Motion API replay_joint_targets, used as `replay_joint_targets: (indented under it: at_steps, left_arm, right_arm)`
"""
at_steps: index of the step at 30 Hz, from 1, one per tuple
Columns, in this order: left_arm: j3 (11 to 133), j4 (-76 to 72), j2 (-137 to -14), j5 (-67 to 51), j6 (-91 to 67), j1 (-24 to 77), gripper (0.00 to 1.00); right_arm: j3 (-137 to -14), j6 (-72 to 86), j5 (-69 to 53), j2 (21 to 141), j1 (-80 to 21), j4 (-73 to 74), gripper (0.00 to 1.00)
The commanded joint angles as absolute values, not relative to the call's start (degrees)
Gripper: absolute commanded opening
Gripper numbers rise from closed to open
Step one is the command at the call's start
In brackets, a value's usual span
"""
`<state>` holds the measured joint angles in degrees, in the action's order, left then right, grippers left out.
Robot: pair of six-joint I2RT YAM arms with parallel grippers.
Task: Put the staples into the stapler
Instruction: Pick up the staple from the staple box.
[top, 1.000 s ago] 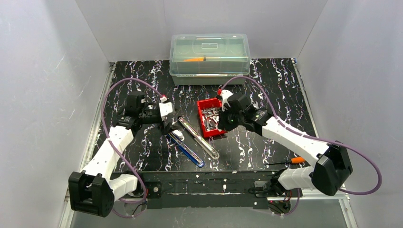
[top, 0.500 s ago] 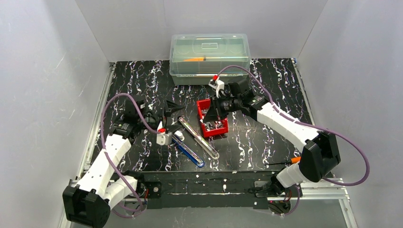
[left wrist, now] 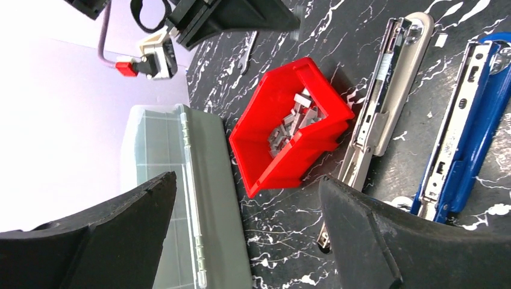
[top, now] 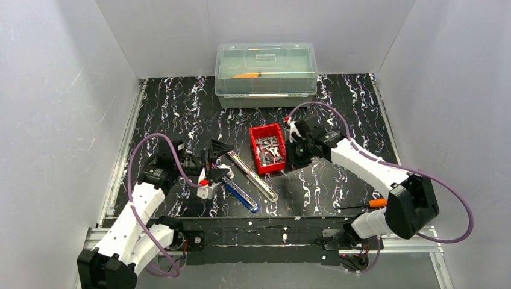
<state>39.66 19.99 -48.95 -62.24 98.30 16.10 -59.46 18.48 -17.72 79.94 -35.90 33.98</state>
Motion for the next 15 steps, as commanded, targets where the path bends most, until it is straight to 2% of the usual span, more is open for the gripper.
replay_joint_targets:
  at_steps: [1, 4, 9, 12, 15]
  left_arm:
    - [38.9, 22.05, -48.02, -62.13, 95.02, 16.56, 0.87]
    - [39.16, 22.05, -48.31, -61.83, 91.38, 16.53, 0.87]
    - [40.9, 22.04, -49.53, -63.32, 83.32, 16.9, 0.87]
    - [40.68, 22.02, -50.07, -62.78, 89.12, 16.96, 0.86]
    - [38.14, 17.73, -49.36, -61.17, 97.44, 16.92, 0.85]
  right_arm:
    - [-60.51, 20.17, -1.47, 75.96, -36.2, 42.55, 0.07]
    - [-62.42, 20.06, 1.57, 76.33, -37.62, 44.01, 0.07]
    - [-62.85, 19.54, -16.22, 74.95, -37.67, 31.11, 0.09]
    - [-67.02, 20.37, -27.7, 79.38, -37.77, 26.95, 0.09]
    - [-71.8, 22.4, -33.83, 83.91, -37.7, 23.57, 0.08]
